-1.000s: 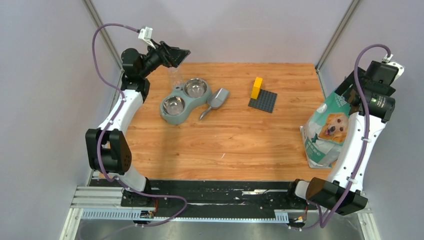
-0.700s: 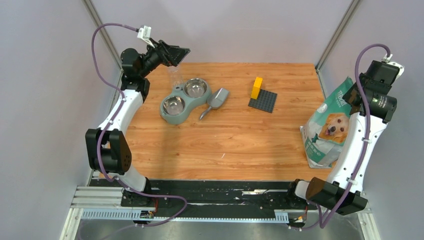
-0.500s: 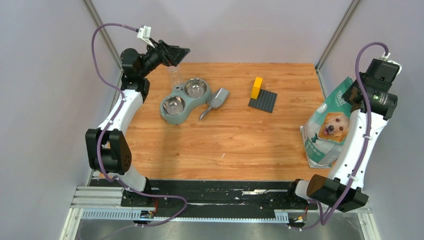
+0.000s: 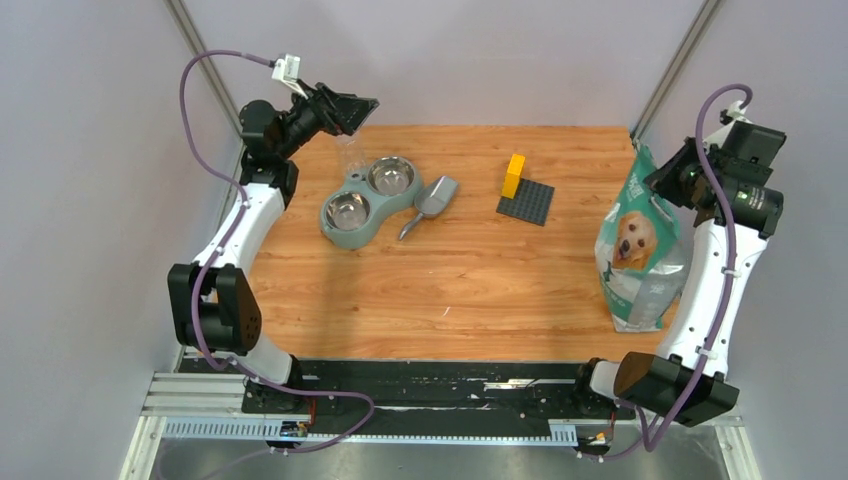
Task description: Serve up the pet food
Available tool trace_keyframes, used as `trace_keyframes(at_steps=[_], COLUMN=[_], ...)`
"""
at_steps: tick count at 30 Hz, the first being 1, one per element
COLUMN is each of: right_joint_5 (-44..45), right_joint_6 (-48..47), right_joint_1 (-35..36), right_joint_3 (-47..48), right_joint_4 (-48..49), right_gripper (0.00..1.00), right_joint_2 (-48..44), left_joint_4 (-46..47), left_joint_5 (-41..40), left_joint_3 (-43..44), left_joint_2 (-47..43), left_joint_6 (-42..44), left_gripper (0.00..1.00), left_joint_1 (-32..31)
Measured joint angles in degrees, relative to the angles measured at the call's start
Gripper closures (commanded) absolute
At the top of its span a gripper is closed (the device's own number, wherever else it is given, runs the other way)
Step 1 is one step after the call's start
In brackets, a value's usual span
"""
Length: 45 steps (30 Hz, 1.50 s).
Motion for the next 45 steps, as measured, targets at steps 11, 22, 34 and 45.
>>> trace_keyframes(at_steps=[11, 22, 34, 45], right_joint_5=[-23.7, -30.7, -7.3, -4.9], right_joint_6=[3.7, 12.1, 18.5, 19.2], right_joint_1=[2.9, 3.7, 3.1, 3.3], right_joint_3=[-8.9, -11.4, -18.6, -29.7], right_joint_4=[7.1, 19.4, 21.6, 18.7], right_gripper=[1.00, 1.00, 0.96, 0.33], right_joint_2=[-3.1, -5.6, -3.1, -1.7], left_joint_4=[-2.9, -6.6, -13.3, -28.1], left_joint_5=[-2.1, -2.7, -4.0, -20.5], left_joint_3=[-2.1, -2.6, -0.6, -5.9], left_joint_2=[-2.5, -0.6, 25.0, 14.5], left_joint_6=[2.7, 8.1, 16.4, 21.7], left_gripper=[0.00, 0.00, 0.00, 0.00], left_joint_1=[-2.0, -12.1, -32.9, -30.7])
